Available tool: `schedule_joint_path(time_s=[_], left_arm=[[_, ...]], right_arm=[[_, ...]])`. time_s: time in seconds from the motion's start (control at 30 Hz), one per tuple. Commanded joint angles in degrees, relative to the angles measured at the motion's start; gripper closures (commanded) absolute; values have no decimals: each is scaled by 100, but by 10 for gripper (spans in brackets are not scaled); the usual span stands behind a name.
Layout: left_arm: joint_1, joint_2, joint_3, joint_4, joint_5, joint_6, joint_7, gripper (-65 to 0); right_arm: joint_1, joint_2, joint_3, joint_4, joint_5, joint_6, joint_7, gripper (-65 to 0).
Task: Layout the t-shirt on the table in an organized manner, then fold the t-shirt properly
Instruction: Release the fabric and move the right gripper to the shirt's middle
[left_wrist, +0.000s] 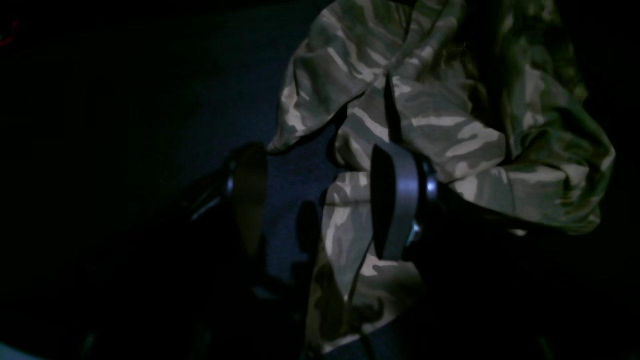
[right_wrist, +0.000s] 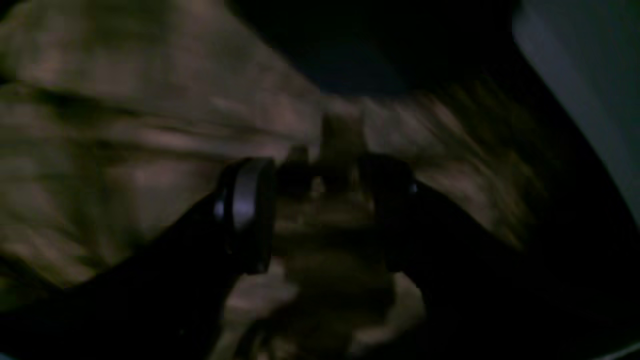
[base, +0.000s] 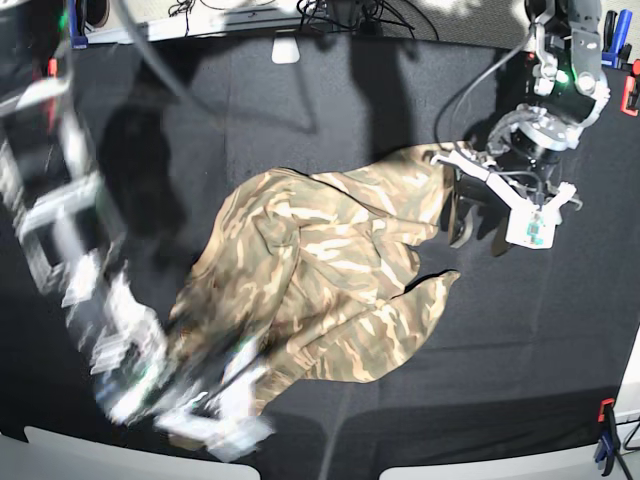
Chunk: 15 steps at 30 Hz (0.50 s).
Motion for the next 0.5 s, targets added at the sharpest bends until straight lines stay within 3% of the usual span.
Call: schedule_joint_path(time_s=[0.0, 0.13, 0.3, 0.47], left_arm=[[-35, -28, -4, 111, -28, 9, -140, -311], [-33, -28, -4, 111, -28, 9, -138, -312], [-35, -26, -4, 109, -28, 11, -140, -311], [-35, -28, -4, 111, -31, 9, -140, -311]], right_arm=[[37, 39, 68, 466, -13, 22, 33, -298], [-782, 42, 66, 2133, -546, 11, -365, -298], [-1836, 39, 66, 4002, -721, -2, -1239, -298], [-2817, 59, 66, 5278, -1445, -2, -1534, -298]])
